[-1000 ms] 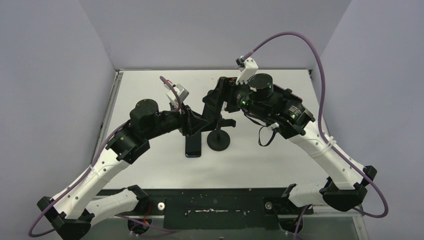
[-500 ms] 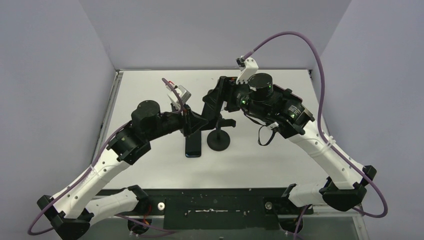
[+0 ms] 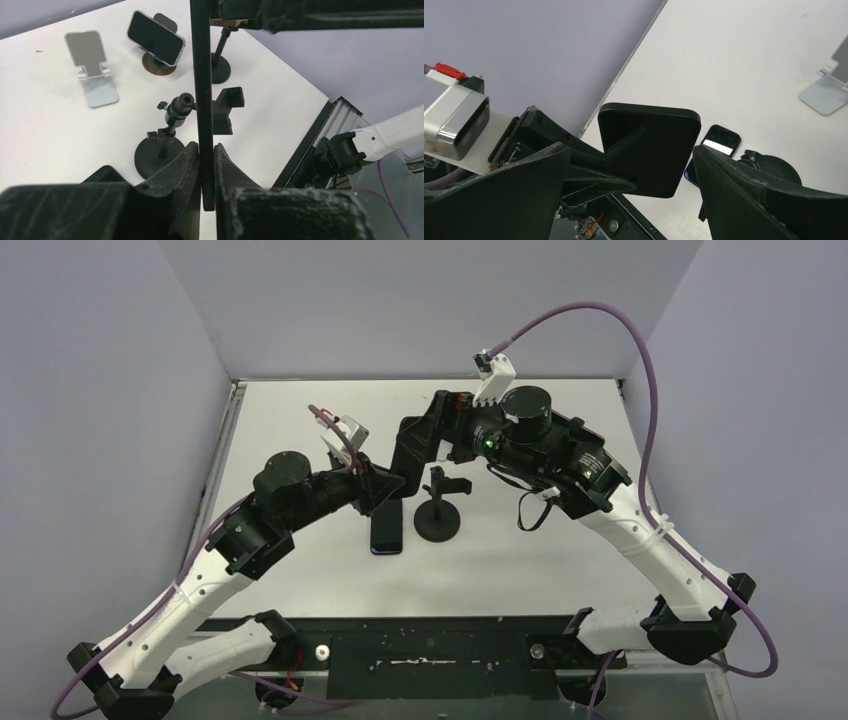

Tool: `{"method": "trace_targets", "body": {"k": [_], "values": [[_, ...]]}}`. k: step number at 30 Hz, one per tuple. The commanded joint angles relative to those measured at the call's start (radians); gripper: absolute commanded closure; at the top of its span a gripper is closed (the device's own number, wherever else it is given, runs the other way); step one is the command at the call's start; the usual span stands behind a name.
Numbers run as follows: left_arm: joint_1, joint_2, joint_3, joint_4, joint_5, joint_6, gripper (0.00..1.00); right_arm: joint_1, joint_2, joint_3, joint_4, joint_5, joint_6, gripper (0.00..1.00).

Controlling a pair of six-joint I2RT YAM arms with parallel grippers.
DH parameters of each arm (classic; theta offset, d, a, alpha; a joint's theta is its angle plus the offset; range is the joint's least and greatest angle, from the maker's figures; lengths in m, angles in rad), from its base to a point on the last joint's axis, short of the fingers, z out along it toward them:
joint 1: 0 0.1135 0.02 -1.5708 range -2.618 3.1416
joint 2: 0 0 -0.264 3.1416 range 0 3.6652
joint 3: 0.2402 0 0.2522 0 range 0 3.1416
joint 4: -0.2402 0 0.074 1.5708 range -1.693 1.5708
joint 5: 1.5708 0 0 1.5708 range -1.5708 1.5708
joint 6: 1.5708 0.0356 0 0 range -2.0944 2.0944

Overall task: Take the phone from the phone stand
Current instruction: Place the phone at the center of the board.

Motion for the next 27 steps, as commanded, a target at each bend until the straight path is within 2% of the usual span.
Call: {"method": "trace_targets", "body": {"k": [1,6,14,19,22,27], "values": [[0.002,-0.046,-0.009,0.08,-0.066,0.006,1.0,-0.001,-0.044,0.004,0.058,-0.038,-0.001,0.0],[0.004,-0.088,-0.014,-0.035,-0.213,0.02,1.0,0.001,-0.091,-0.008,0.035,0.009,-0.037,0.0],[0.014,-0.1,0.036,-0.451,-0.426,0.004,1.0,0.001,-0.309,-0.255,0.12,0.002,-0.139,0.0],[0.044,-0.08,-0.028,-0.532,-0.404,-0.068,1.0,0.0,-0.394,-0.369,0.168,0.039,-0.158,0.0],[0.087,-0.042,-0.047,-0.538,-0.373,-0.089,1.0,0.003,-0.405,-0.405,0.201,-0.001,-0.165,0.0],[0.293,0.038,-0.108,-0.475,-0.113,-0.086,1.0,0.005,-0.421,-0.462,0.231,-0.003,-0.166,0.0]]}}
